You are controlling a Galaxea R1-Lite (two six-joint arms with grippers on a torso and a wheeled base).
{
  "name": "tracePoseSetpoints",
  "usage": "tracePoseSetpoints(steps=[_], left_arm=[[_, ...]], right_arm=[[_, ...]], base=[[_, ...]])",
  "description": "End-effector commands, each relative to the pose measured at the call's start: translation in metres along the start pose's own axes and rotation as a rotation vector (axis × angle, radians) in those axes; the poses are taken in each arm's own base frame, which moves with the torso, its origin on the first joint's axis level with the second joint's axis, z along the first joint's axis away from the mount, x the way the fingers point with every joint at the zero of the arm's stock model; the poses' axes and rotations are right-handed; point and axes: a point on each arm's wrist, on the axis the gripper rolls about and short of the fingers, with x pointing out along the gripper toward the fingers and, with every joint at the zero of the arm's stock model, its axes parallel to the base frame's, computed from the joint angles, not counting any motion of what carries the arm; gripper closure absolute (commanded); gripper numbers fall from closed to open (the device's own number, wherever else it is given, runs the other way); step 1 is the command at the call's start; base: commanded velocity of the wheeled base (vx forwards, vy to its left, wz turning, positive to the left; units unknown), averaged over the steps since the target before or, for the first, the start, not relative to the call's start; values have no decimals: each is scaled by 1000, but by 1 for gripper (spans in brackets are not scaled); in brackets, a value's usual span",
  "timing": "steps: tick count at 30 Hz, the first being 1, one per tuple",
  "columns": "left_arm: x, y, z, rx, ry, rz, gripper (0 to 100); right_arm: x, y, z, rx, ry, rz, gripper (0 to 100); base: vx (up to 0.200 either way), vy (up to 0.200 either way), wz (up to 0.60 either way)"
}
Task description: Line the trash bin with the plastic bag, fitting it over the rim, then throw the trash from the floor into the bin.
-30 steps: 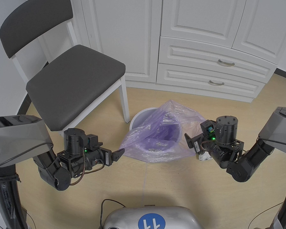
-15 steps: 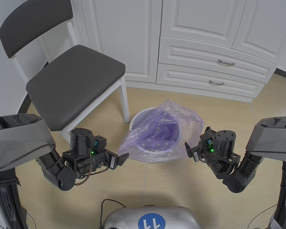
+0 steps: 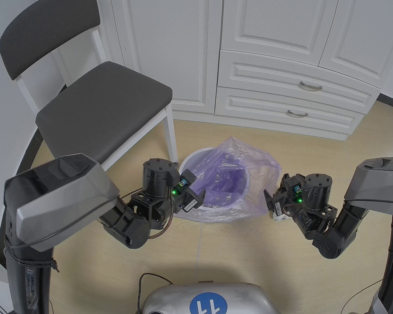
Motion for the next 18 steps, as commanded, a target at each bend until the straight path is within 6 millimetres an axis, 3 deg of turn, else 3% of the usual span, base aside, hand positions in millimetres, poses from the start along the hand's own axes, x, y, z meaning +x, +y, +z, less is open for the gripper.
tracePoseSetpoints(steps=[1,8,14,18], left_arm=[[30,-34,-18,89,59,13,0],[34,-50,-14,117,70,41,0],[41,-42,-32,143,145,115,0],[46,-30,-34,120,132,144,0]], right_arm=[[1,-13,6,14,-18,-29,0],[4,-14,4,16,-14,-31,0],[8,-11,0,13,-6,-27,0],[10,-10,-2,12,-3,-27,0]], base=[[0,0,0],[0,0,0],[0,0,0],[0,0,0]])
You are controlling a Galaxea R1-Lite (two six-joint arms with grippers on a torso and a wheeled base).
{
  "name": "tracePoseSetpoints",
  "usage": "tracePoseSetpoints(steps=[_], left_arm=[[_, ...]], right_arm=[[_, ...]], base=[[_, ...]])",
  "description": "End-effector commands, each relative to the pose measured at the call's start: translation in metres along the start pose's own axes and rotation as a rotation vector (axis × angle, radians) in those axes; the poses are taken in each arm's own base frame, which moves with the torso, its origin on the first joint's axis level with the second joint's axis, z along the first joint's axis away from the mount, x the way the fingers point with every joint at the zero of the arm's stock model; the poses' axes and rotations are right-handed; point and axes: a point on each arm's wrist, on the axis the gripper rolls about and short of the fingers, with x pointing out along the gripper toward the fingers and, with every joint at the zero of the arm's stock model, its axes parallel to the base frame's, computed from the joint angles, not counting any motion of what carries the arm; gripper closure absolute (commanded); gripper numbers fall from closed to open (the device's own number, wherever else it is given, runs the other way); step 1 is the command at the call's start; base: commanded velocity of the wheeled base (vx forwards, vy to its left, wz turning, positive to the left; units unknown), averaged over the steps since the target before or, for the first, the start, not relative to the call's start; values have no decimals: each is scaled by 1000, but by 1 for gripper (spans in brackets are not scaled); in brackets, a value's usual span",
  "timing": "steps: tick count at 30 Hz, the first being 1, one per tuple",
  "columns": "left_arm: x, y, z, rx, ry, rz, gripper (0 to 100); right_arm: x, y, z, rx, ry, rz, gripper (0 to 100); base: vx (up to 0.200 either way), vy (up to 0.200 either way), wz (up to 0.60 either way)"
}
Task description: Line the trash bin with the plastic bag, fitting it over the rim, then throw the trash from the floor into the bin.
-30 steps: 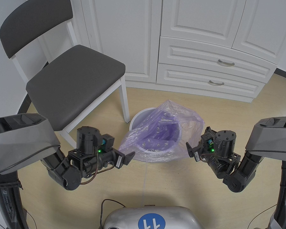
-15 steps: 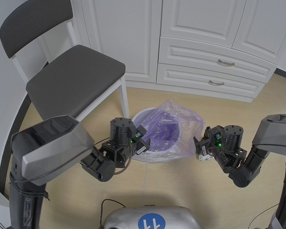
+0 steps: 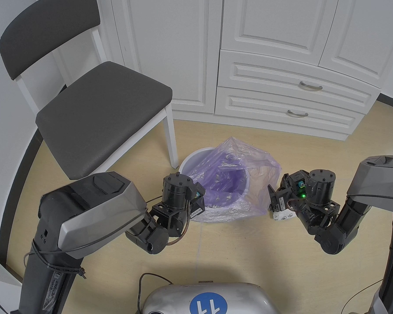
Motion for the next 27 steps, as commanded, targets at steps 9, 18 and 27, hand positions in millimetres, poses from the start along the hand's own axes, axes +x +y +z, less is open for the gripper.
tracePoseSetpoints(steps=[9,18,27], left_arm=[[11,17,7,-131,-74,55,100],[6,22,11,-456,-121,25,100],[17,37,15,-741,-151,27,100]], right_arm=[[5,4,-6,-5,13,3,0],[11,9,-10,0,6,5,0],[23,24,-20,9,-14,26,0]], base=[[0,0,0],[0,0,0],[0,0,0]])
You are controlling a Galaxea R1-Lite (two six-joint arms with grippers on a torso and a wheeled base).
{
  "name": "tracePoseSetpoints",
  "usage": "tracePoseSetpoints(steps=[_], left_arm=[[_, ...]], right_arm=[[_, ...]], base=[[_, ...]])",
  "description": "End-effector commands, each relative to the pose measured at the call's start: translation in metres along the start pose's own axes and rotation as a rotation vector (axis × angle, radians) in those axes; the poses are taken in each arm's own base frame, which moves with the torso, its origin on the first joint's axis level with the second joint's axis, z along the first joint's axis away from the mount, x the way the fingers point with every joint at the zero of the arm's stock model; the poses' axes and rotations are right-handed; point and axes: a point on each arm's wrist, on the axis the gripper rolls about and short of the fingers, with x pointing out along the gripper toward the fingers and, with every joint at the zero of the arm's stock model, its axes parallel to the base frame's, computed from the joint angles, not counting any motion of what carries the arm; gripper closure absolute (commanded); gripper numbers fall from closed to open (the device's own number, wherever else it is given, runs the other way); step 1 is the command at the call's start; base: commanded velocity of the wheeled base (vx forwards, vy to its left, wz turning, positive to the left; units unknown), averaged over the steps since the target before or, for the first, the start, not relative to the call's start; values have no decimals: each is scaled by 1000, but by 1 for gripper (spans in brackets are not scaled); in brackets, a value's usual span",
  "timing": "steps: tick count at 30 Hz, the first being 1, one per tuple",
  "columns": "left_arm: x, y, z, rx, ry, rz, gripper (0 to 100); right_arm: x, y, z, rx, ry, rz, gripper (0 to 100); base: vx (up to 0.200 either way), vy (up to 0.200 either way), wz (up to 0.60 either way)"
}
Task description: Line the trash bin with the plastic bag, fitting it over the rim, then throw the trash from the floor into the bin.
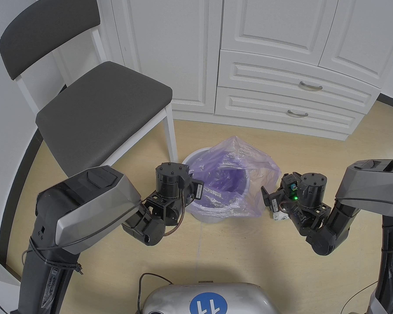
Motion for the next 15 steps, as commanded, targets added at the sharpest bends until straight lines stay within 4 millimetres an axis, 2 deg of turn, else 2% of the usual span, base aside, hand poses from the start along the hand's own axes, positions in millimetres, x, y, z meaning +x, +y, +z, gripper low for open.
tracePoseSetpoints(steps=[1,3,6,7,14,15], left_arm=[[9,8,11,-75,-32,16,100],[18,19,20,-217,-34,42,100],[23,26,27,-309,-41,55,100],[29,34,33,-390,-58,70,100],[36,45,44,-531,-105,84,100],[37,46,45,-554,-117,81,100]], right_arm=[[8,9,-10,-1,2,8,0],[13,10,-10,8,-19,0,0],[17,12,-9,16,-36,-4,0],[21,14,-11,30,-53,-10,0],[35,22,-16,58,-93,-20,0],[42,26,-19,70,-100,-21,0]], base=[[0,0,0],[0,0,0],[0,0,0],[0,0,0],[0,0,0],[0,0,0]])
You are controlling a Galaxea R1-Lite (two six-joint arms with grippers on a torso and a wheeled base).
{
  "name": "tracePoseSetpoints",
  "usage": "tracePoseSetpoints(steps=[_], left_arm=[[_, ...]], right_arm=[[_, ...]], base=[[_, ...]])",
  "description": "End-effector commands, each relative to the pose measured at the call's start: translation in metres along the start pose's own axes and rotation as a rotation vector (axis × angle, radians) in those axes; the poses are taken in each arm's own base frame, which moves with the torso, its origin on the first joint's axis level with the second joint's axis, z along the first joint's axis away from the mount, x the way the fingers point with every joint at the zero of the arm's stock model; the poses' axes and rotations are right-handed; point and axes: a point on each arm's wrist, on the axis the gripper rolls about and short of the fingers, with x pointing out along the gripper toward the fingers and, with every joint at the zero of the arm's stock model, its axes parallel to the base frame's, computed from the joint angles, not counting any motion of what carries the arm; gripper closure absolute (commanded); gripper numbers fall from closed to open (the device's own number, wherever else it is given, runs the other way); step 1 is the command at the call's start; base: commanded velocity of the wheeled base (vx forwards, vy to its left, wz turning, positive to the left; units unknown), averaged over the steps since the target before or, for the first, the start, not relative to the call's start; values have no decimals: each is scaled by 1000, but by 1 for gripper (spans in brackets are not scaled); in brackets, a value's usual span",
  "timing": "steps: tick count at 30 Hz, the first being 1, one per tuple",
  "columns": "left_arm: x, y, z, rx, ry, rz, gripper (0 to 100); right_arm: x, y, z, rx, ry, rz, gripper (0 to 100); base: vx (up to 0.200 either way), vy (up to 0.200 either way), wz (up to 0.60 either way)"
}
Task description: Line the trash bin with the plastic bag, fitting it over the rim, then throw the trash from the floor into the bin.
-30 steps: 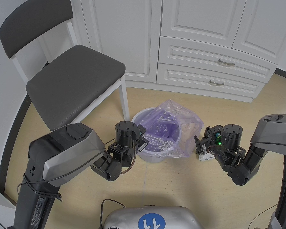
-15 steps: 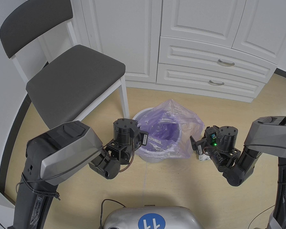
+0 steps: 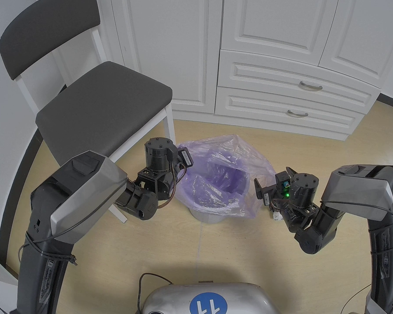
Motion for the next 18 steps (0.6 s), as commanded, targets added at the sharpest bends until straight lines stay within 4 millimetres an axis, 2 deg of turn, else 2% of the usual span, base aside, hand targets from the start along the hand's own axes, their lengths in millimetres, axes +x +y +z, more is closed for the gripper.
tracePoseSetpoints(steps=[1,2,8,10,13,18], left_arm=[[9,5,10,-53,-44,5,100],[9,5,10,-53,-44,5,100],[12,14,8,-80,-48,25,100],[12,15,8,-87,-49,27,100],[13,17,7,-112,-56,27,100],[12,18,6,-114,-64,24,100]], right_arm=[[17,13,-20,20,-2,-1,0],[17,13,-20,20,-2,-1,0],[50,15,-33,82,-55,-49,0],[54,14,-34,88,-64,-56,0],[79,15,-43,147,-125,-99,0],[103,14,-45,202,-210,-139,0]], base=[[0,0,0],[0,0,0],[0,0,0],[0,0,0],[0,0,0],[0,0,0]])
